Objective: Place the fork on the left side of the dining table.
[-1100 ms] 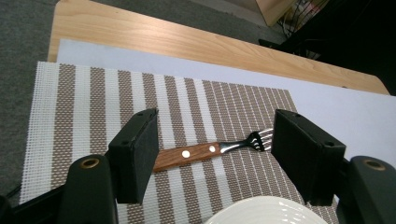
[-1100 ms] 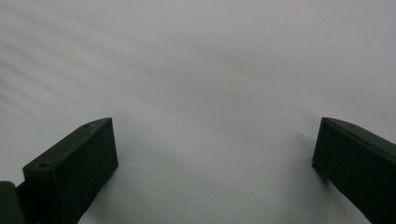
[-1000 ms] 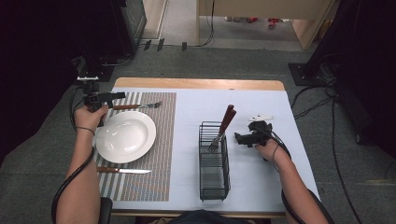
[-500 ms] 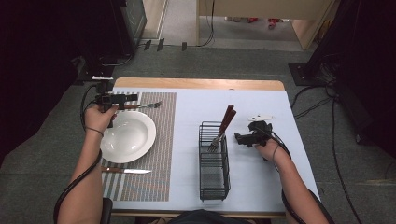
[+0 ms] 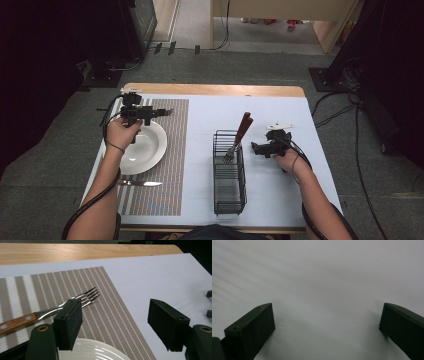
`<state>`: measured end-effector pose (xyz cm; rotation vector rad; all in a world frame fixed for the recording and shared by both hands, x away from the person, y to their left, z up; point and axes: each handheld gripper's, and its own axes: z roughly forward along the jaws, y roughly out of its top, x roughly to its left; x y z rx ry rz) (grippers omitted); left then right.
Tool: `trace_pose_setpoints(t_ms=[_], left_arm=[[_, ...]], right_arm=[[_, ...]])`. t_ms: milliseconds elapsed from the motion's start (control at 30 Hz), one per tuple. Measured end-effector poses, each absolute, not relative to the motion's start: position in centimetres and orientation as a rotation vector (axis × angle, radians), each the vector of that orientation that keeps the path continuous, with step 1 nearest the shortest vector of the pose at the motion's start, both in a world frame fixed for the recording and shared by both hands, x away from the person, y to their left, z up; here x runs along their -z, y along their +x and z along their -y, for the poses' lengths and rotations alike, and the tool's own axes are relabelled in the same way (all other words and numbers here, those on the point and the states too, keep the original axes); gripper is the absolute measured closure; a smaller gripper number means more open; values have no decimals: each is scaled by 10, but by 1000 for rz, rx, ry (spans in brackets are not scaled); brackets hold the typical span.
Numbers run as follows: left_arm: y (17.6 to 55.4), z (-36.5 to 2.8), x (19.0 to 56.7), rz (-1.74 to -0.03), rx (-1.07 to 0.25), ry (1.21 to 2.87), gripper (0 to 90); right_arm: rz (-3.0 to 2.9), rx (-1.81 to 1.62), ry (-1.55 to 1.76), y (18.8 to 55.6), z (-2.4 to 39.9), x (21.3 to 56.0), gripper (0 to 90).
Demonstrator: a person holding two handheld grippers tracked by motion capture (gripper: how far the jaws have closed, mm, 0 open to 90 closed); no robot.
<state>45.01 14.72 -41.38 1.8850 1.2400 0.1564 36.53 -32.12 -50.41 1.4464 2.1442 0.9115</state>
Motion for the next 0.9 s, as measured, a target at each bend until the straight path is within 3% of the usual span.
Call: trace_pose_setpoints(t_ms=[900], left_arm=[[402, -29, 448, -940, -148, 2104, 251]], right_arm=[[-2144, -908, 1445, 365, 321, 504, 0]])
